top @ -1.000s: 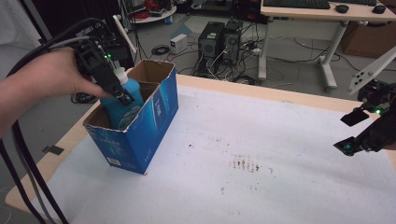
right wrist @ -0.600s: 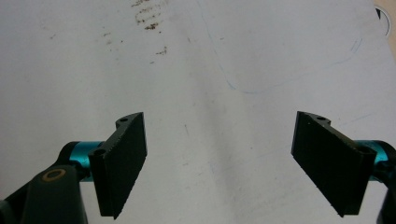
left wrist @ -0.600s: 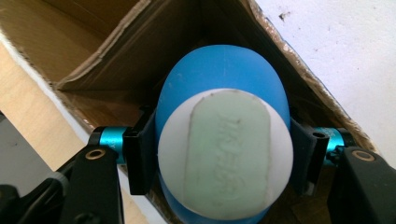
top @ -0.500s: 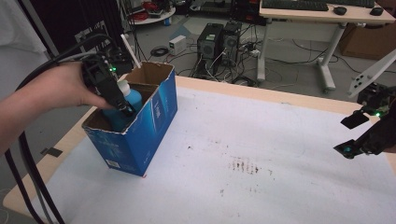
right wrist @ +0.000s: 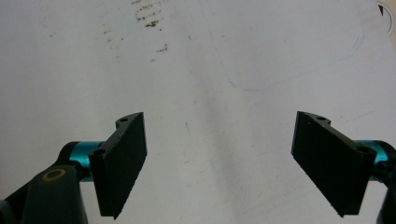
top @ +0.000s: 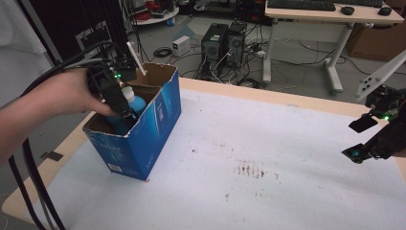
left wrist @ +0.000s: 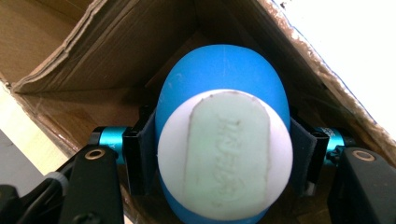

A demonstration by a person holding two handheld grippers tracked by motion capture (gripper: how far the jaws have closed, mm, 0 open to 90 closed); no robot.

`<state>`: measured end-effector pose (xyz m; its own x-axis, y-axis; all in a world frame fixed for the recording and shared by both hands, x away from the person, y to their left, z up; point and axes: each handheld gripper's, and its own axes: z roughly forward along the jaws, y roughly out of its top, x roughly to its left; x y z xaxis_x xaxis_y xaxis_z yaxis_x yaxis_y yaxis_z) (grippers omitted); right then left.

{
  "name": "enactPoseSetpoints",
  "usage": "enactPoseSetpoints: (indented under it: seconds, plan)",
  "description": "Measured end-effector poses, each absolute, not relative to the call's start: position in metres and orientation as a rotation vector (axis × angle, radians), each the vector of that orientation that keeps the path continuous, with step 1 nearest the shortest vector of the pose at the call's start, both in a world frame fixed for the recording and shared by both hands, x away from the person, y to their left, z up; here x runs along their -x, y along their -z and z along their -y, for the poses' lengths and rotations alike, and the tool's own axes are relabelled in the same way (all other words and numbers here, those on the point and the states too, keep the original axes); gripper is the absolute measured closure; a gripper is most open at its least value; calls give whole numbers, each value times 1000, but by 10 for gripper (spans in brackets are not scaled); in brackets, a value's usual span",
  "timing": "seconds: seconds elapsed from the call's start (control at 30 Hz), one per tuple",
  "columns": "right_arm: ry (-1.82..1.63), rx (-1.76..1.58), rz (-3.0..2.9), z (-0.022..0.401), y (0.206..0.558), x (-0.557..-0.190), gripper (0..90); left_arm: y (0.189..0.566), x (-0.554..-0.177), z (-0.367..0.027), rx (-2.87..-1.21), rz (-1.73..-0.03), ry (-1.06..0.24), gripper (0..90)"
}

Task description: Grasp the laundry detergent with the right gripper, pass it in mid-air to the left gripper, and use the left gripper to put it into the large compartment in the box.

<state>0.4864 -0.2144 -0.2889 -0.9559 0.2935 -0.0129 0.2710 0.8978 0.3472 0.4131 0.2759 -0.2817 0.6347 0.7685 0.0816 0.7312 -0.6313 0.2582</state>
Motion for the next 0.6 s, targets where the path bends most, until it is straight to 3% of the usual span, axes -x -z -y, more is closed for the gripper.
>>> enactPoseSetpoints:
  seconds: [0.6]
  plan:
    - [-528,-448,-3001,215,290,-486,176,282,-414,-277,-2653,-1240,-258,379]
